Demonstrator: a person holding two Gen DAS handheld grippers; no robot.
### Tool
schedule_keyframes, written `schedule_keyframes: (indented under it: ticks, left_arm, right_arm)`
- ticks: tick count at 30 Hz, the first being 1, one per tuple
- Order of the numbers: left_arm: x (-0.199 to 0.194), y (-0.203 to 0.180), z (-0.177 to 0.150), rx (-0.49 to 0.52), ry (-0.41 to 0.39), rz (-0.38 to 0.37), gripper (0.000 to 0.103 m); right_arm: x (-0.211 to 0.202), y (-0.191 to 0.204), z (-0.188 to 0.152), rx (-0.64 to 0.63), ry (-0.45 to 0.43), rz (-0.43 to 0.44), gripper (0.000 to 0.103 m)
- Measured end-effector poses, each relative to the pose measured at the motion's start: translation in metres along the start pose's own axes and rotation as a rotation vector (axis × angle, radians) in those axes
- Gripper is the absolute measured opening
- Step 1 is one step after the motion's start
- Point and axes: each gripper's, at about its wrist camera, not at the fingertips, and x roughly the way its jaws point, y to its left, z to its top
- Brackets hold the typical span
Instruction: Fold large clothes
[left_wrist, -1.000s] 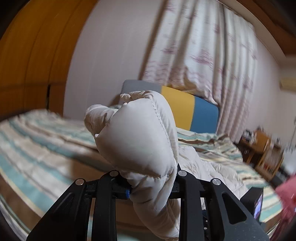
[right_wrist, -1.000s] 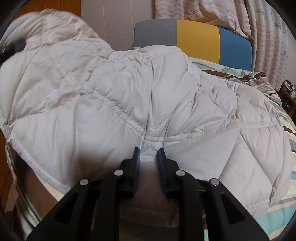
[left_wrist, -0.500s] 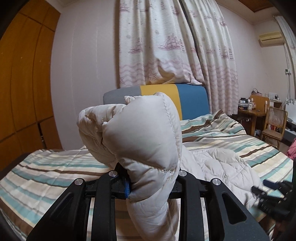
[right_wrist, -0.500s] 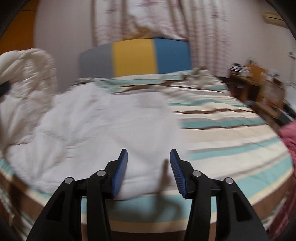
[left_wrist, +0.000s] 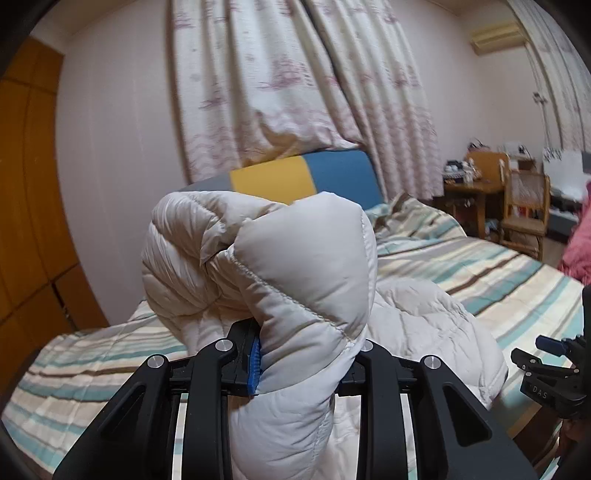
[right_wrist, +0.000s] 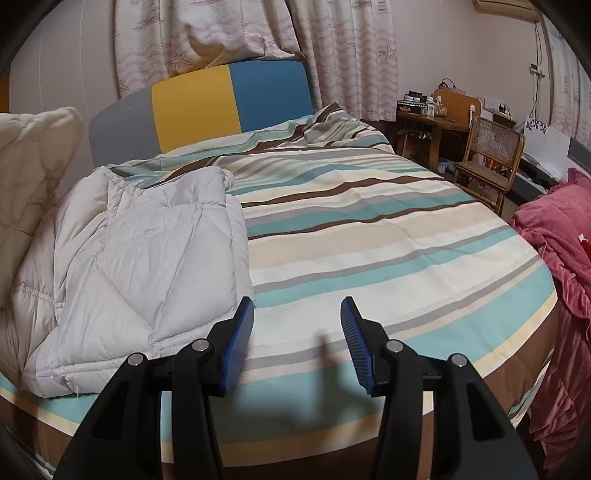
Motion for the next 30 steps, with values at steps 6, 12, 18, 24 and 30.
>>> schedule_keyframes:
  ticks: [6, 12, 18, 24, 30]
  left_arm:
    - [0.015, -0.038, -0.003, 0.089, 0.013, -0.043, 0.026]
    - [0.023, -0.075, -0.014, 0.161, 0.024, -0.113, 0.027]
    - [0.030, -0.111, -0.029, 0.200, 0.035, -0.252, 0.031]
    - [0.056, -0.130, -0.054, 0.207, 0.123, -0.387, 0.035]
    - [0.054, -0.122, -0.060, 0.156, 0.097, -0.443, 0.042]
  right_arm:
    - [0.001, -0.013, -0.002, 0.060, 0.007, 0.012, 0.049]
    - [-0.002, -0.024, -0.002, 0.083, 0.004, 0.003, 0.049]
    - [-0.003, -0.033, -0.003, 0.100, 0.006, -0.003, 0.049]
    - [-0.007, -0.043, -0.003, 0.135, 0.002, 0.031, 0.049]
    - [-0.029, -0.032, 0.019, 0.099, -0.073, 0.219, 0.051]
